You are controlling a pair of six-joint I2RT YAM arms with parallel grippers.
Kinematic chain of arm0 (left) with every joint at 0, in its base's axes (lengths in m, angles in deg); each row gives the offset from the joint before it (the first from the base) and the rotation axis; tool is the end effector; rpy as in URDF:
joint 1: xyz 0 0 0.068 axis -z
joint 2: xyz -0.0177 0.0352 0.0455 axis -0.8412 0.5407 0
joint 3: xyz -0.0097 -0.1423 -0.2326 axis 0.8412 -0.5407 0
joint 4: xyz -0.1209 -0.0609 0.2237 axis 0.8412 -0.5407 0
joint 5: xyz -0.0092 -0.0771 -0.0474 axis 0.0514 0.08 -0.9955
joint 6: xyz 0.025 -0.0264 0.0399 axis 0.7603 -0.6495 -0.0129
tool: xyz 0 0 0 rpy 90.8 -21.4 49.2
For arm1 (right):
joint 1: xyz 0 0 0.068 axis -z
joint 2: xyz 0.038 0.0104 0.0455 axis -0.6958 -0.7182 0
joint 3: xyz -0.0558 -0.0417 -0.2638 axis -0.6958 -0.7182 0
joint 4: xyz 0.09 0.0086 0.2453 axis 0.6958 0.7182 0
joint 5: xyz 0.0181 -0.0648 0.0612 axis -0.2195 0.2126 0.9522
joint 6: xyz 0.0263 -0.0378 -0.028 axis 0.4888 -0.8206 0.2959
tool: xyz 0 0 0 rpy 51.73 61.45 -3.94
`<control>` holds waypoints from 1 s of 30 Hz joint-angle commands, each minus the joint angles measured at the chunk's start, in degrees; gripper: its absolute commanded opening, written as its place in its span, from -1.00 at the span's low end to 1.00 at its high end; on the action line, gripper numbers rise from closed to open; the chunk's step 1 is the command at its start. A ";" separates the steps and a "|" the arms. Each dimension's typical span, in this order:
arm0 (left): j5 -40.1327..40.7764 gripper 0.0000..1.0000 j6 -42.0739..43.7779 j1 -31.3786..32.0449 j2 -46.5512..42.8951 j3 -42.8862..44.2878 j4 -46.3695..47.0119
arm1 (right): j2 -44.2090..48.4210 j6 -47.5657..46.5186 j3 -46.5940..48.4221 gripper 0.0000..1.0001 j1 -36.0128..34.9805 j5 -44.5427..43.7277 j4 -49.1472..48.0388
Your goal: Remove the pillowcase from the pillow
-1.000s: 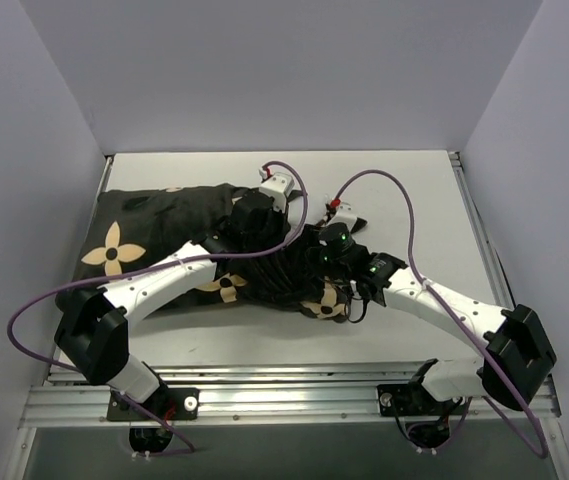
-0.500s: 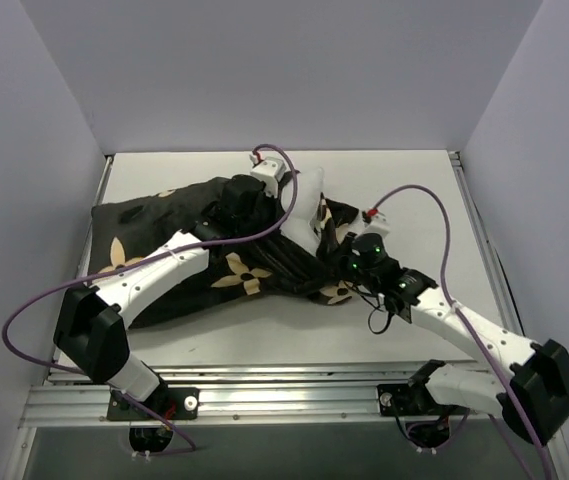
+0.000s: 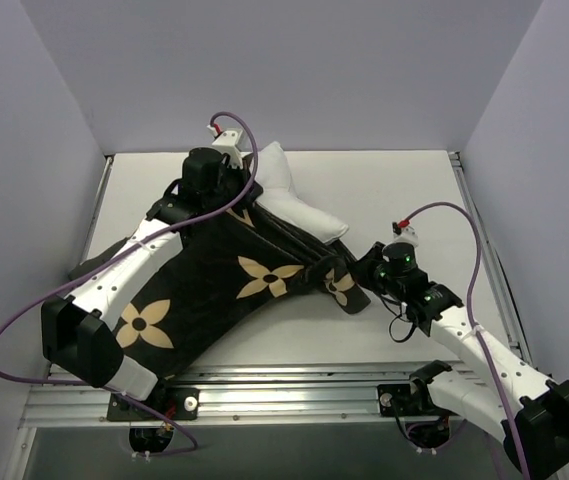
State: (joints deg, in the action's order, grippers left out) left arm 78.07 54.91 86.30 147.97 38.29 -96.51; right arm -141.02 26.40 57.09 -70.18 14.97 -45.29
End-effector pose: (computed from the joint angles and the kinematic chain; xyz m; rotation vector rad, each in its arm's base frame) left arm 0.3091 -0.1745 0.3726 0.2209 1.9712 -0.6237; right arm 0.1932 0.0950 0.2542 0.3258 2.0006 0.8195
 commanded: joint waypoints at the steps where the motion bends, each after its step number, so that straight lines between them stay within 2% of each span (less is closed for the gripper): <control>1: 2.29 -0.95 -0.85 -4.08 -2.63 4.06 5.15 | -0.46 -3.64 -3.35 -1.00 2.44 -2.15 6.38; 2: 0.62 -0.95 -2.25 -3.99 -2.46 3.71 6.55 | -1.77 -3.81 -3.88 -1.00 2.36 0.41 4.27; 5: -5.54 -0.95 -8.14 -3.29 -0.70 3.44 13.32 | -5.72 -3.29 -5.90 -1.00 0.26 9.89 -10.81; 6: -6.85 -0.95 -9.89 -2.85 0.00 4.06 16.38 | -7.13 -2.94 -5.64 -1.00 -1.23 10.45 -12.78; 10: -7.48 -0.95 -9.48 -0.21 7.36 11.16 16.94 | -13.03 -4.86 0.58 -0.96 -12.48 5.63 -14.56; 11: -8.09 -0.95 -9.12 0.49 9.04 15.27 16.59 | -13.99 -4.96 1.12 -0.79 -14.06 4.75 -14.65; 13: -9.58 -0.95 -7.98 1.02 14.03 19.42 14.92 | -13.74 -5.13 1.39 -0.58 -16.62 2.81 -14.82; 14: -9.85 -0.95 -6.76 1.46 15.63 22.66 12.66 | -12.52 -5.31 1.22 -0.36 -17.06 2.46 -14.21; 15: -10.03 -0.95 -5.96 1.72 16.87 24.00 11.94 | -11.47 -5.57 1.04 -0.26 -17.68 1.32 -13.42; 16: -11.07 -0.95 -5.17 1.99 19.06 24.97 11.23 | -10.50 -6.10 1.04 -0.15 -18.03 0.61 -12.46; 17: -11.78 -0.95 -4.12 2.25 19.86 26.37 10.53 | -8.23 -6.54 1.21 0.09 -18.30 0.09 -9.75; 20: -14.15 -0.95 2.72 4.44 21.10 26.57 4.92 | -2.78 -8.03 2.44 0.44 -18.82 -3.87 -2.03; 21: -14.16 -0.95 4.14 5.75 20.93 25.78 3.94 | -1.36 -8.47 2.97 0.50 -18.83 -5.09 -0.08; 23: -11.81 -0.77 6.34 7.17 18.56 23.15 2.62 | 2.49 -9.35 4.20 0.66 -18.74 -9.05 6.85; 24: -10.14 -0.60 7.65 7.78 17.33 19.39 2.00 | 3.48 -9.79 5.94 0.69 -18.65 -10.37 8.89; 25: -8.47 -0.17 7.93 8.92 14.19 17.35 2.08 | 4.36 -10.05 6.92 0.72 -18.48 -12.99 10.65; 26: -6.71 0.06 8.10 9.54 12.16 15.16 2.43 | 5.41 -10.23 7.97 0.77 -18.39 -14.23 13.97; 28: -1.18 0.39 7.58 11.03 6.20 9.09 2.44 | 5.86 -10.32 10.96 0.80 -17.86 -16.96 16.98; 29: 1.28 0.63 6.97 11.56 4.07 7.42 2.09 | 5.25 -10.67 11.67 0.85 -16.64 -18.36 18.82; 30: 6.44 0.71 4.70 12.09 2.13 5.84 0.52 | 4.72 -12.15 12.28 0.88 -15.58 -18.46 19.27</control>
State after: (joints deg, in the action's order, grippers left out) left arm 73.66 60.13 97.39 159.97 46.71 -97.01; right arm -135.68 16.95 66.42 -87.71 3.58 -33.97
